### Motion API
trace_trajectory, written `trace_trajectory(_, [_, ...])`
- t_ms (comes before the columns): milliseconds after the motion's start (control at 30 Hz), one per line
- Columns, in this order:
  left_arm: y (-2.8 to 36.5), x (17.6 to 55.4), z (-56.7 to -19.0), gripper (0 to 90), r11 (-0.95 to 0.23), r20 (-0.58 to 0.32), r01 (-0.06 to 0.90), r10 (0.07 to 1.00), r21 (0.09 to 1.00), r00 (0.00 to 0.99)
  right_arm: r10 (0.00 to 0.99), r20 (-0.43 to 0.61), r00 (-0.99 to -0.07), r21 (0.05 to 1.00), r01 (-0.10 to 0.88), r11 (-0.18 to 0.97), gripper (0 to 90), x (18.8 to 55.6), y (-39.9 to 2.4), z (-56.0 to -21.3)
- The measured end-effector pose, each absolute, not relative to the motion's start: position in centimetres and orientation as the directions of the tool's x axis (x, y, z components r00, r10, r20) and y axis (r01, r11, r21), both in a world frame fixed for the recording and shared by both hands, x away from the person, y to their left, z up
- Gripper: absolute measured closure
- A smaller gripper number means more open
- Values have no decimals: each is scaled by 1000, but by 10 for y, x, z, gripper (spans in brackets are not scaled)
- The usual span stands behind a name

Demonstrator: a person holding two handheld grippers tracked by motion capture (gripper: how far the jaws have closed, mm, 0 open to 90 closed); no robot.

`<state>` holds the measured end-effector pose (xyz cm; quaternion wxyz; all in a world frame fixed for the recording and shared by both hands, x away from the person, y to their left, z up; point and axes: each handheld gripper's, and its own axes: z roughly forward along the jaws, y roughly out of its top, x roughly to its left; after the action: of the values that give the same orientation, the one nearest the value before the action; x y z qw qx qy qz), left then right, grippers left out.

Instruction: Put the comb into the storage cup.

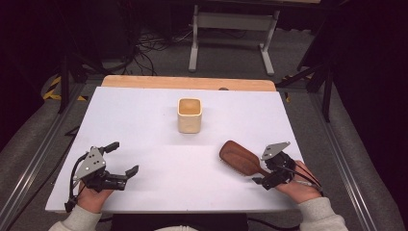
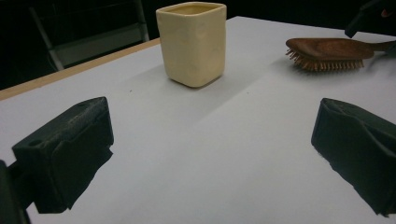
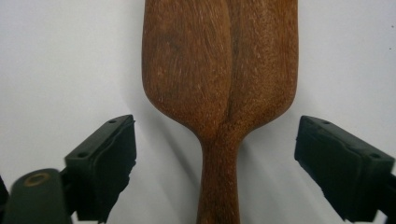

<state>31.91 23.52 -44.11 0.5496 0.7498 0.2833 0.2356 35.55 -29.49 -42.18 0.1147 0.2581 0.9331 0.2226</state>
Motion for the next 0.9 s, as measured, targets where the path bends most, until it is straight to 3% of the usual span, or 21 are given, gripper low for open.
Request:
trace_trajectory(100, [237, 319, -441, 0, -232, 31, 176, 681, 957, 731, 531, -88, -843, 462, 438, 771, 265, 357, -294, -423])
trace_trajectory(500, [237, 317, -441, 5, -260, 54, 158, 657, 953, 752, 546, -23, -838, 379, 498, 780, 435, 368, -296, -433])
trace_trajectory(767, [237, 317, -441, 7, -259, 53, 159, 657, 953, 752, 548, -34, -836, 381, 496, 780, 675, 365, -294, -432])
trace_trajectory(900, [237, 317, -441, 9, -262, 57, 158, 659, 952, 750, 540, -36, -841, 370, 491, 789, 698, 365, -293, -432])
